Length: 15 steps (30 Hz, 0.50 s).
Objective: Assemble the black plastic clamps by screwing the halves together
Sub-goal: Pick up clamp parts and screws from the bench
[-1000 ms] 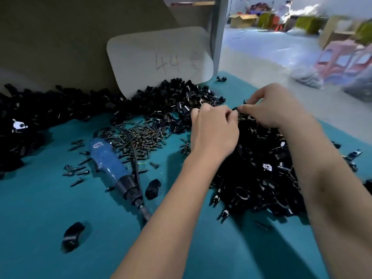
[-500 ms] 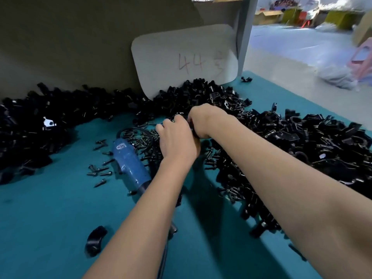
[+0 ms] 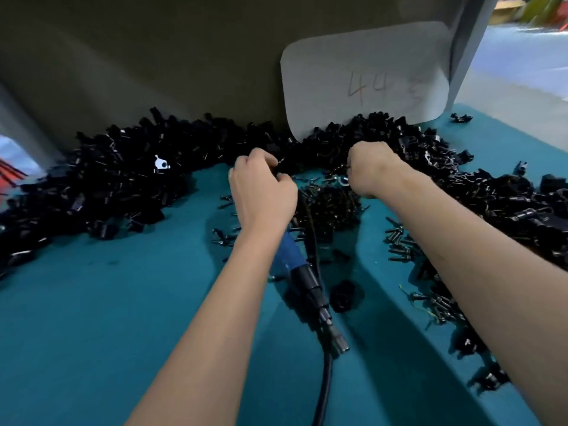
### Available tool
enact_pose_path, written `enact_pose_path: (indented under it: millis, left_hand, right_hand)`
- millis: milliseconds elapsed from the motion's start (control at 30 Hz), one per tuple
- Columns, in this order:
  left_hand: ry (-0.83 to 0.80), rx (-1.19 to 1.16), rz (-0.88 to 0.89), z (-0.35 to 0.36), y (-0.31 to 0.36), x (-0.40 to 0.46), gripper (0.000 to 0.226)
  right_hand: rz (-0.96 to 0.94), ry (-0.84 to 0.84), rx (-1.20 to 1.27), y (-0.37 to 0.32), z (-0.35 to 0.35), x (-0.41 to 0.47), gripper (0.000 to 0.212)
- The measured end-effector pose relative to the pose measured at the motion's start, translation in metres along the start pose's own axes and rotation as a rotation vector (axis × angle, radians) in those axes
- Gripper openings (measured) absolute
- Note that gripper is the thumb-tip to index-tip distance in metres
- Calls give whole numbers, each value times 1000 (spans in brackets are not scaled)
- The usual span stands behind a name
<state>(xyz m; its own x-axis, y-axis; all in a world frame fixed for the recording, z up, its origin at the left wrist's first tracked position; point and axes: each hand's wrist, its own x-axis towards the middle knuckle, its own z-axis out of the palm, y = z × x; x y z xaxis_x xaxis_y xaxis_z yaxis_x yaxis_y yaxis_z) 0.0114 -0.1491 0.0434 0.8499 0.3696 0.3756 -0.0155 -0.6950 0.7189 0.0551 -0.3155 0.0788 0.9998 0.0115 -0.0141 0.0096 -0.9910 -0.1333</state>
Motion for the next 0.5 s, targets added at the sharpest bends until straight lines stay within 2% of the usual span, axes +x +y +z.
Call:
enact_pose_path:
  millis: [100,233,300,367,500]
  left_hand:
    - [116,150,-49,-32,-41,5,23]
    - [136,493,-266,-75,-102,8,46]
    - [76,563,-339,-95,-131,10,57]
    - [32,586,-324,-105,-149,7,57]
    - [102,636,-174,-102,-153,-3,29]
  right_hand:
    - [-54,36,427,-36,4,-9,28]
    - [-66,-138,1107,-87,26,-39,35]
    - [-80,-247,1274,-108,33,-52,36]
    - [-94,-326,1391,-120,39,-60,41]
    - [-142,-454,1568,-130,44,-70,49]
